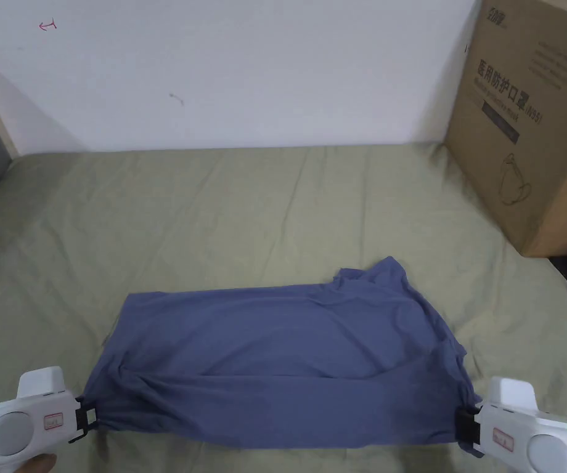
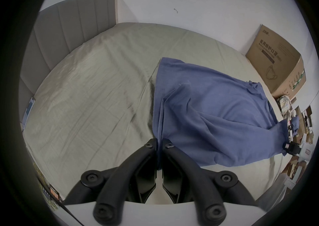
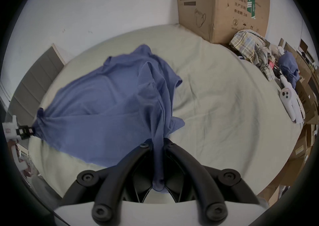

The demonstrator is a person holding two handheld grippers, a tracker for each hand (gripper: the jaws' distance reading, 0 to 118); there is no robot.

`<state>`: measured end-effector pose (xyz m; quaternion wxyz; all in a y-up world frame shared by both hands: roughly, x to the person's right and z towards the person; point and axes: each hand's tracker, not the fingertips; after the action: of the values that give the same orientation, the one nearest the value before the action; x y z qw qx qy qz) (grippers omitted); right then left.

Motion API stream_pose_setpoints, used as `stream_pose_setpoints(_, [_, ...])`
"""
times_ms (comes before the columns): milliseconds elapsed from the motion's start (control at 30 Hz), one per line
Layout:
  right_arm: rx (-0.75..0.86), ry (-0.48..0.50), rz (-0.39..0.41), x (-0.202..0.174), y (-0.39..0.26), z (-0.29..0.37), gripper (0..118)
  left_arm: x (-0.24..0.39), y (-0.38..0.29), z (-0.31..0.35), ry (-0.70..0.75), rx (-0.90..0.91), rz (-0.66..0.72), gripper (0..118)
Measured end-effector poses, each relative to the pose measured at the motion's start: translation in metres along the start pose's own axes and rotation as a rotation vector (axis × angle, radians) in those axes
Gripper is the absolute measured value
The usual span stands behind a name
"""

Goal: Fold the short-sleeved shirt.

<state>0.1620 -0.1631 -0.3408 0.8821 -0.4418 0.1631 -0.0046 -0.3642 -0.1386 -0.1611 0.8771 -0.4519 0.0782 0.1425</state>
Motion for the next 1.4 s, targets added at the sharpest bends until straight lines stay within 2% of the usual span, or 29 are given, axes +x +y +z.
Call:
stream_pose_setpoints(133, [-0.016, -0.014, 0.011, 0.002, -0.007, 0.031, 7, 0.002, -0.019, 0.023, 0.012, 0.004, 0.001, 3])
stream_pose_setpoints(233, [-0.063, -0.008, -0.018, 0.009, -0.027, 0.04, 7, -0.002, -0.045, 0.034, 0.018, -0.025, -0.001, 3])
stream_pose_setpoints(367, [-0.148, -0.026, -0.058, 0.026, -0.057, 0.015, 7, -0.011, -0.075, 0.025, 0.047, -0.091, 0.008, 3])
stream_pose_setpoints(467, [-0.195, -0.054, -0.064, 0.021, -0.075, 0.0, 7, -0.014, -0.089, 0.009, 0.08, -0.139, 0.006, 3])
stream_pose_setpoints(567, [-0.17, -0.059, -0.088, 0.023, -0.08, -0.01, 7, -0.021, -0.096, -0.009, 0.092, -0.145, 0.014, 3])
stream_pose_setpoints(633, [-0.173, -0.073, -0.074, 0.018, -0.075, -0.005, 10, -0.019, -0.09, -0.008, 0.105, -0.152, 0.027, 5])
stream_pose_setpoints(700, [-0.162, -0.093, -0.05, 0.012, -0.07, 0.005, 21, -0.017, -0.084, -0.003, 0.107, -0.161, 0.019, 24])
stream_pose_setpoints(767, [-0.122, -0.114, -0.044, 0.006, -0.059, 0.021, 49, -0.01, -0.075, 0.006, 0.12, -0.158, 0.023, 68])
stream_pose_setpoints(833, [-0.017, -0.078, -0.027, -0.003, -0.042, 0.045, 78, -0.002, -0.064, 0.027, 0.077, -0.084, 0.033, 90])
stream_pose_setpoints(900, [0.107, -0.056, -0.009, -0.017, -0.017, 0.074, 80, 0.015, -0.049, 0.056, 0.005, 0.073, 0.04, 91])
stream_pose_setpoints(933, [0.177, -0.048, 0.018, -0.033, 0.001, 0.108, 80, 0.024, -0.039, 0.071, -0.015, 0.143, 0.043, 91])
stream_pose_setpoints(1033, [0.36, -0.041, 0.081, -0.06, 0.031, 0.151, 80, 0.055, -0.013, 0.107, -0.047, 0.335, -0.003, 91])
stream_pose_setpoints(1167, [0.557, -0.035, 0.14, -0.082, 0.056, 0.177, 80, 0.096, 0.01, 0.137, -0.03, 0.593, -0.123, 91])
stream_pose_setpoints(1267, [0.663, -0.042, 0.168, -0.094, 0.061, 0.179, 78, 0.115, 0.019, 0.142, -0.01, 0.711, -0.178, 90])
stream_pose_setpoints(1300, [0.679, -0.042, 0.177, -0.098, 0.062, 0.18, 76, 0.121, 0.02, 0.14, 0.0, 0.734, -0.188, 87])
stream_pose_setpoints(1333, [0.688, -0.05, 0.181, -0.104, 0.062, 0.182, 68, 0.125, 0.02, 0.139, 0.001, 0.76, -0.194, 78])
stream_pose_setpoints(1367, [0.696, -0.049, 0.186, -0.107, 0.062, 0.182, 56, 0.128, 0.02, 0.137, 0.005, 0.783, -0.193, 64])
stream_pose_setpoints(1400, [0.706, -0.048, 0.192, -0.11, 0.062, 0.182, 39, 0.13, 0.02, 0.136, -0.004, 0.79, -0.201, 40])
